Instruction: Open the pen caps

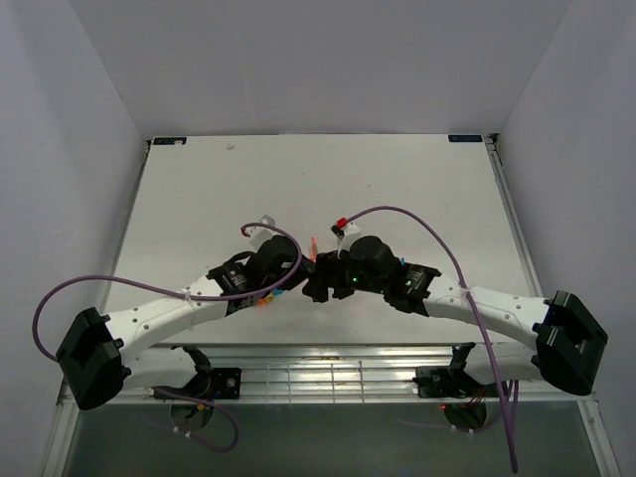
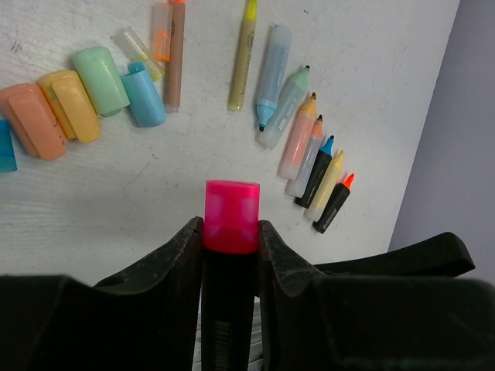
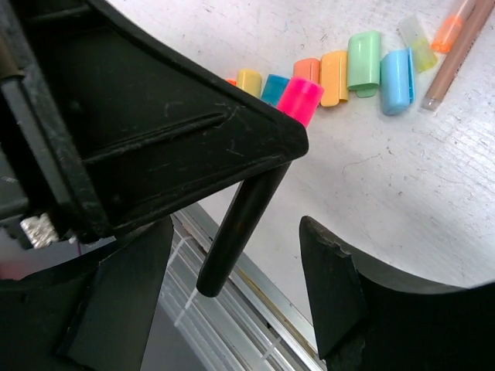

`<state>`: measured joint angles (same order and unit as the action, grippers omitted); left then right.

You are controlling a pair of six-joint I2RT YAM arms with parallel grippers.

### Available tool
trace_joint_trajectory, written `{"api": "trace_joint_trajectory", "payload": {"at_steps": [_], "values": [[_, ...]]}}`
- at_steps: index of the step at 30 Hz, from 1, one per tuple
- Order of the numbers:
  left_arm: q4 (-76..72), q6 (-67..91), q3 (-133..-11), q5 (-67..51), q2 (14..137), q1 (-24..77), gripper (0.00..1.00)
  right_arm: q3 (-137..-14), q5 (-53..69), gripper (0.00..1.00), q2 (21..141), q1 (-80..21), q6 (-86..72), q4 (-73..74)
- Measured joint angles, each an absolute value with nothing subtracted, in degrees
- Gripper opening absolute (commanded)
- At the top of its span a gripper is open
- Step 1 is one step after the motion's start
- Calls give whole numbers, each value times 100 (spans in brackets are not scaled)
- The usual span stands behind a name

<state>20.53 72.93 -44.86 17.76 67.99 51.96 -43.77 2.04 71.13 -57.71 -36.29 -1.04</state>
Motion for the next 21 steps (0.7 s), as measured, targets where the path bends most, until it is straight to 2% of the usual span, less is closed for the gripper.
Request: {"api": "trace_joint_trajectory", "payload": {"at_steps": [4,7,9,10,13,15,17,19,21], "values": [[2102,7363,-4501,2005,6779,5282,0,-4425,-40,64,7293,-5824,-3712,-102],[2161,7419,-4499,2067,6735,5312,0,-4425,-200,51,7336,-5826,-3732,-110],[2182,7526,-4473,2104,6657,5312,0,-4425,-272,20,7356,-5826,-3758,-154],[2187,7614,-4460,2141,6619,5312,0,-4425,-285,9,7358,-5826,-3758,-183],[2226,7811,-4390,2248,6479,5310,0,-4436,-349,8,7380,-5843,-3852,-222],[2228,7874,-4320,2303,6383,5317,18,-4447,-342,8,7400,-5863,-3881,-252],[2215,7887,-4265,2349,6285,5332,46,-4447,-325,8,7395,-5878,-3907,-287],[2250,7850,-4263,2399,6226,5339,55,-4447,-320,8,7367,-5892,-3938,-311],[2276,7828,-4274,2491,6182,5339,57,-4429,-325,8,7273,-5887,-3981,-266]]}}
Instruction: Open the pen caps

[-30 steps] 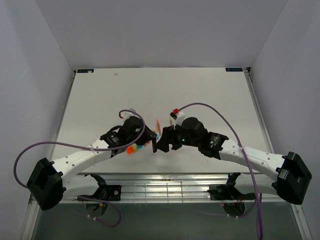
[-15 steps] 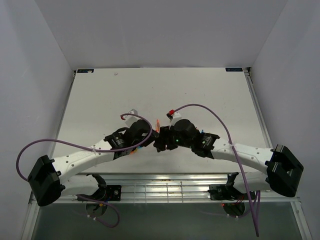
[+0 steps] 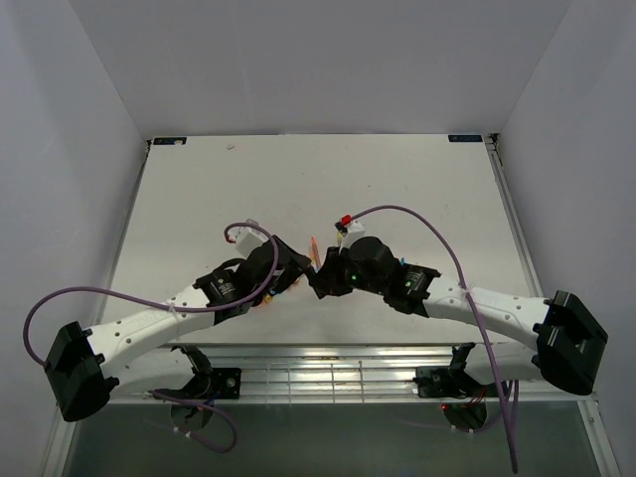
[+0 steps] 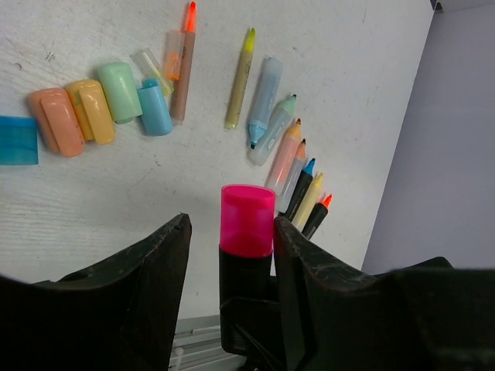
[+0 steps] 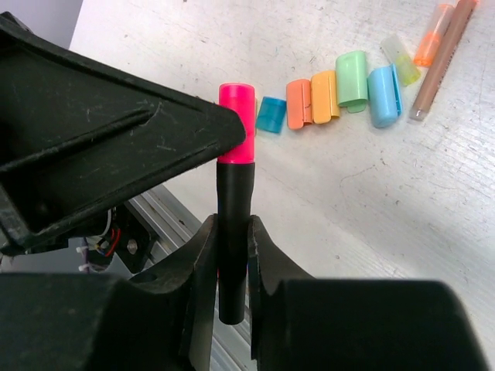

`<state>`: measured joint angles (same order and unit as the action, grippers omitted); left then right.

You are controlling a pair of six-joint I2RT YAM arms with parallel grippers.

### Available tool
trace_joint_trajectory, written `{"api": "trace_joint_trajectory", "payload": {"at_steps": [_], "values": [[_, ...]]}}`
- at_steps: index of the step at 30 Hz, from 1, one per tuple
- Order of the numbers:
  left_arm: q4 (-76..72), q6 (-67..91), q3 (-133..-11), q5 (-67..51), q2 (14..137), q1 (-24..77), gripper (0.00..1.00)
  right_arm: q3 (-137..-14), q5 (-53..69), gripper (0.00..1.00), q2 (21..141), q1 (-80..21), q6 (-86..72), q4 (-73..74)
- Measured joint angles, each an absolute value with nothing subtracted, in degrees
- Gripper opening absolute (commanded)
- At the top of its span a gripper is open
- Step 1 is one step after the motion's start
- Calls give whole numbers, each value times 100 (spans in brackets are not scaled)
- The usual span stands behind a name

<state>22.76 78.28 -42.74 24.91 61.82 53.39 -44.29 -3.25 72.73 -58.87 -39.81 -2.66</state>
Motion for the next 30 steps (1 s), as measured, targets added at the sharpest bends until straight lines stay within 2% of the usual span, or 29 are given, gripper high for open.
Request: {"api": "trace_joint_trajectory", "payload": {"at_steps": [8,12,15,20,24,27,28,30], "values": [[2193,7714,-4298,2532,6226,5358,58,-4327,-54,8,6984,-5852,-4051,-167],[2178,7695,-4298,2504,6370,5358,53,-4324,165,8,6978,-5852,-4082,-167],[2115,7695,-4298,2447,6420,5358,41,-4246,237,8,6943,-5852,-4130,-196],[2001,7638,-4278,2377,6396,5358,15,-4178,263,8,6908,-5852,-4160,-226],[1909,7585,-4180,2349,6272,5358,1,-4154,279,8,6908,-5852,-4163,-331],[1861,7581,-4082,2324,6158,5358,0,-4145,287,25,6908,-5863,-4158,-357],[1846,7575,-4066,2316,6136,5358,0,-4145,303,35,6910,-5863,-4156,-362],[1793,7537,-4045,2281,6119,5358,0,-4145,314,41,6914,-5863,-4141,-379]]}}
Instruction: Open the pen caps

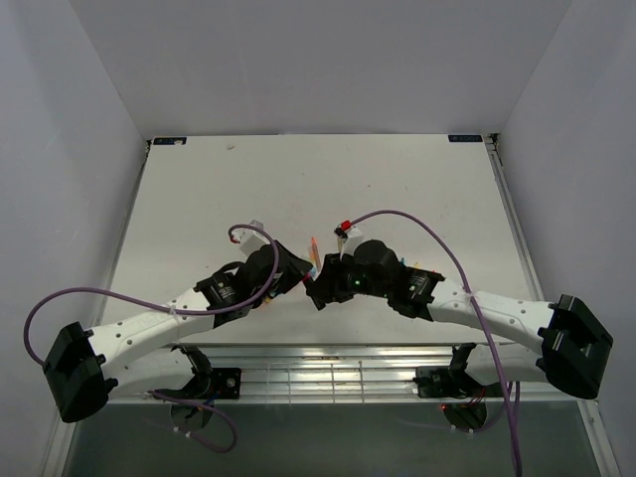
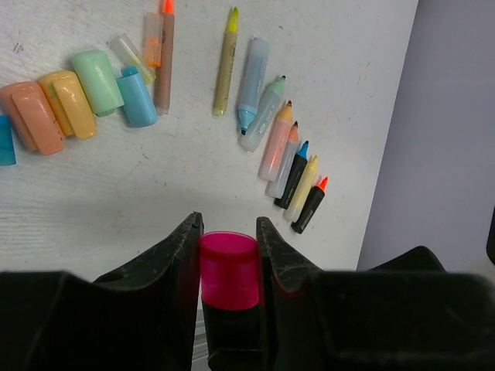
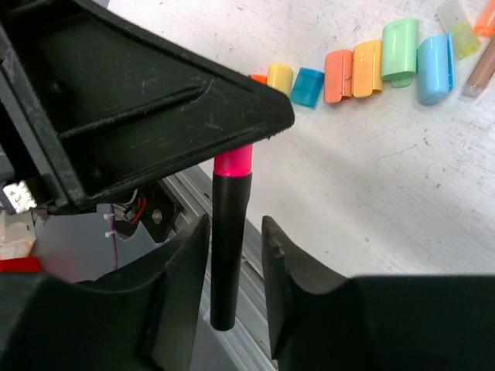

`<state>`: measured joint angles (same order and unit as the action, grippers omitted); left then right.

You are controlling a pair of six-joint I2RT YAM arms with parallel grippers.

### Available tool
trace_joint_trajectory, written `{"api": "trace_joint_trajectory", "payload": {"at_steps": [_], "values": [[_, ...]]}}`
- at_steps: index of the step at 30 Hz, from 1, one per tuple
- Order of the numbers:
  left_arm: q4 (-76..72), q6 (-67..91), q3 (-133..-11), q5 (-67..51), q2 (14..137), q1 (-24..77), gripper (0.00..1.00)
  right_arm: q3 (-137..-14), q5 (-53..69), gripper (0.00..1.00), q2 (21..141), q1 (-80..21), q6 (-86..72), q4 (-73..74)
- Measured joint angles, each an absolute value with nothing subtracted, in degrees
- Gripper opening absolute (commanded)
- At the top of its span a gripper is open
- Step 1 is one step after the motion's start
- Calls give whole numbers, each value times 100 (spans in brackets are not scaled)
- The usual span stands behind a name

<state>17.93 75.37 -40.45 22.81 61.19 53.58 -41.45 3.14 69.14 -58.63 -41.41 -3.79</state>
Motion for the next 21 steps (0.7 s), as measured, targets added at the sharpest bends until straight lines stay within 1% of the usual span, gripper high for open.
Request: {"api": "trace_joint_trajectory", "payload": {"at_steps": [1,3,6,8,10,17,21], "values": [[1776,7513,-4032,2239,6110,5358,0,-4145,320,45,6943,-5863,-4119,-408],[1767,7476,-4012,2191,6108,5358,0,-4156,327,46,7059,-5859,-4073,-443],[1789,7404,-4010,2158,6108,5358,0,-4206,390,45,7301,-5852,-4053,-464],[1793,7352,-4010,2158,6110,5358,0,-4241,451,31,7406,-5852,-4032,-495],[1802,7321,-4010,2156,6119,5356,0,-4254,521,8,7443,-5867,-4010,-574],[1861,6910,-4152,2163,6169,5229,0,-4287,346,8,7448,-5983,-4003,-591],[1927,6401,-4567,1302,6364,4506,0,-4558,-696,8,7465,-6235,-3966,-506]]}}
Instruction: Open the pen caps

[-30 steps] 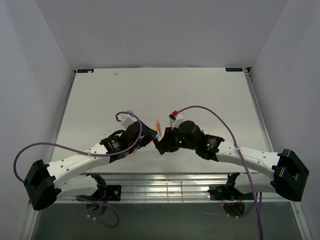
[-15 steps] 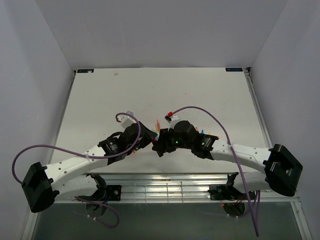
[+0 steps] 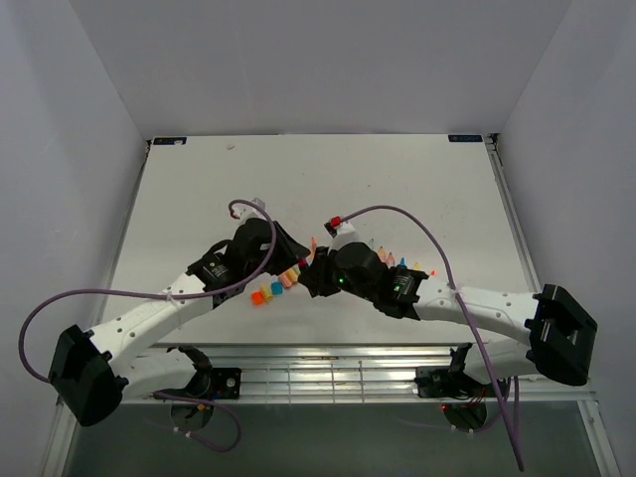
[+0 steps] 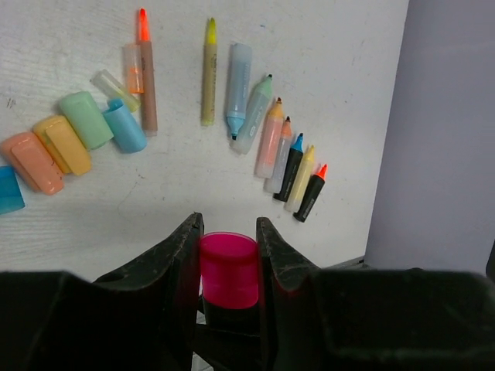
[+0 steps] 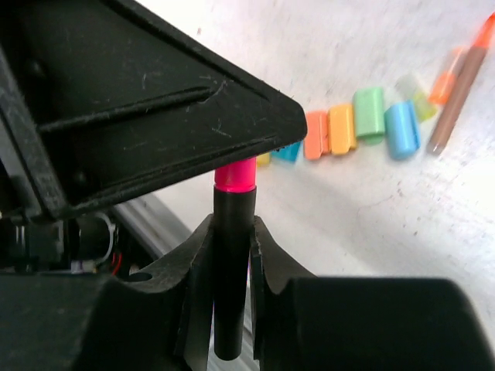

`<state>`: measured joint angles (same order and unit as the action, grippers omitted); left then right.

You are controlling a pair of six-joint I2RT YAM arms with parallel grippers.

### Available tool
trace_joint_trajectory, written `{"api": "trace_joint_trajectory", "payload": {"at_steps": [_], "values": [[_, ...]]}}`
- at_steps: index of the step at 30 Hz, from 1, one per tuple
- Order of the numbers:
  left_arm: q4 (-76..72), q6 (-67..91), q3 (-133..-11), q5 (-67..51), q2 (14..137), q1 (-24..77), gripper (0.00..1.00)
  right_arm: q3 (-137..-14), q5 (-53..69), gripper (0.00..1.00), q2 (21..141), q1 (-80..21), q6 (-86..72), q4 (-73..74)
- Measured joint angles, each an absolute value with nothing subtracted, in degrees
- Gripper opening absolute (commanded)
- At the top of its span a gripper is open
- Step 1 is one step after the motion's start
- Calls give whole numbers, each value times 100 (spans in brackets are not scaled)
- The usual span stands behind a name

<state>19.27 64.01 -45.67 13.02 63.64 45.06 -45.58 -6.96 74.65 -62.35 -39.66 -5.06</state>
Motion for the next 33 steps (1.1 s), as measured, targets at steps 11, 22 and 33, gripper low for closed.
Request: {"api": "trace_joint_trajectory", "payload": {"at_steps": [11,22,33], "values": [[1769,5415,-5334,888,6705,2556,0,-4246,-1702,8,7236,-7052,-4014,261],[1531,4831,-5070,1234,6361,2185,0,-4209,-1450,8,7166,-6571,-3966,1011],[2257,4434,-3218,635,5009,2180,0,-3892,-1916,8,5695,-3511,-3903,2222]]}}
